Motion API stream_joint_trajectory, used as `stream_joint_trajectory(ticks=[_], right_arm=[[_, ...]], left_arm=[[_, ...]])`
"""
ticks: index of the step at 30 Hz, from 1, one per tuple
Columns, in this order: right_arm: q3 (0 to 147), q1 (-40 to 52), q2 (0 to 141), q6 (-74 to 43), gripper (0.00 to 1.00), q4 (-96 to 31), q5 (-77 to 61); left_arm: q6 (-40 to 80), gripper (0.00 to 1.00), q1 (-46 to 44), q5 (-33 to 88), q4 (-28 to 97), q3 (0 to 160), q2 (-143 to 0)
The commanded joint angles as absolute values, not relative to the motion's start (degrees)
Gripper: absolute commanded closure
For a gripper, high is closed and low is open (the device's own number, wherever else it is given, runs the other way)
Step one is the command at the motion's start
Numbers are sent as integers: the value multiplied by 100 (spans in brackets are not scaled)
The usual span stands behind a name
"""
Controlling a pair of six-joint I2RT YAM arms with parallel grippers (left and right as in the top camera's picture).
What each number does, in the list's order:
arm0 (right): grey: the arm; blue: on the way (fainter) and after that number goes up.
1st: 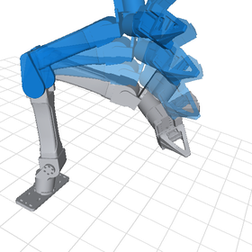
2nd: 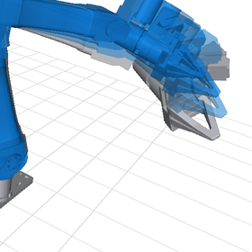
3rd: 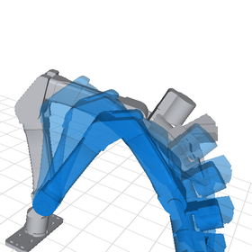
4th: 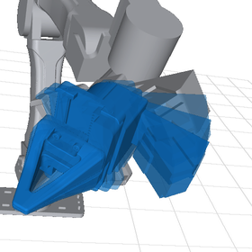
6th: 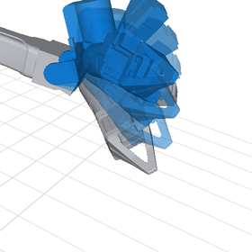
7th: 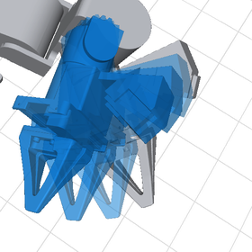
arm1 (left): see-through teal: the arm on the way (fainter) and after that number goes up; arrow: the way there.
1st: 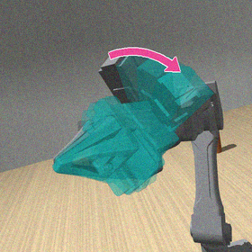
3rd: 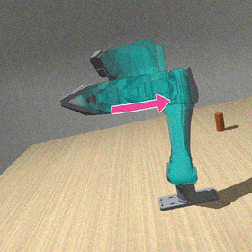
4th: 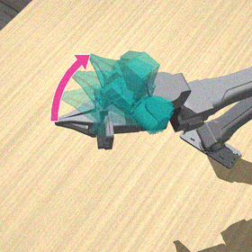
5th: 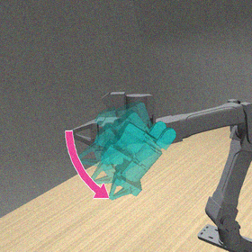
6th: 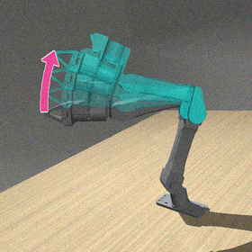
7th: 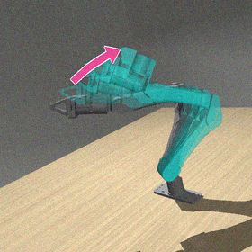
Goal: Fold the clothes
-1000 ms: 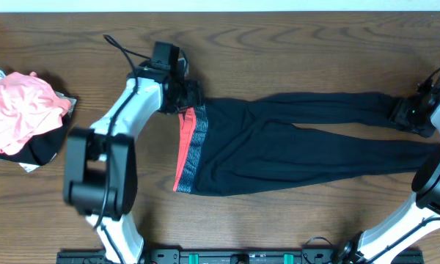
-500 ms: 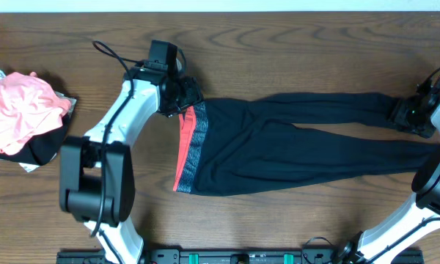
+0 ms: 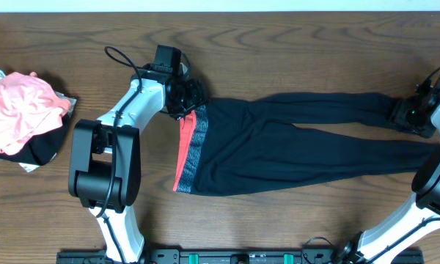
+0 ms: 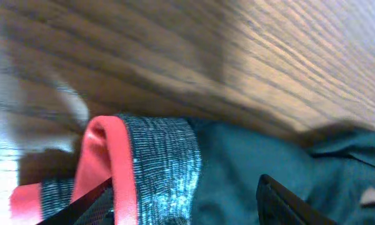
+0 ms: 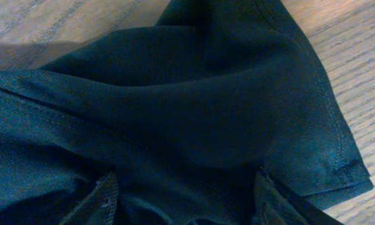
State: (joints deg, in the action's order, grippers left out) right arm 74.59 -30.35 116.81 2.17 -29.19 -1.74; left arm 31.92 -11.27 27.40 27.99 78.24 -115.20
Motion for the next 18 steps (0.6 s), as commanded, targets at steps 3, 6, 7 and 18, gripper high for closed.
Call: stream_joint_trajectory(ticks=[3, 6, 7, 18], right_arm=[[7194, -2961, 11966, 246, 32, -3140, -325], [7194, -2961, 11966, 246, 33, -3135, -327], [7194, -2961, 11966, 248, 32, -3135, -325], [7194, -2961, 11966, 296, 33, -3153, -327]], left_arm=[[3376, 34, -1192, 3004, 2777, 7771, -11590], [3380, 34, -1240, 3004, 2720, 7771, -11590], [3404, 34, -1249, 3000, 2700, 7769, -11590], [3315, 80, -1262, 2633, 2519, 7756, -11760]])
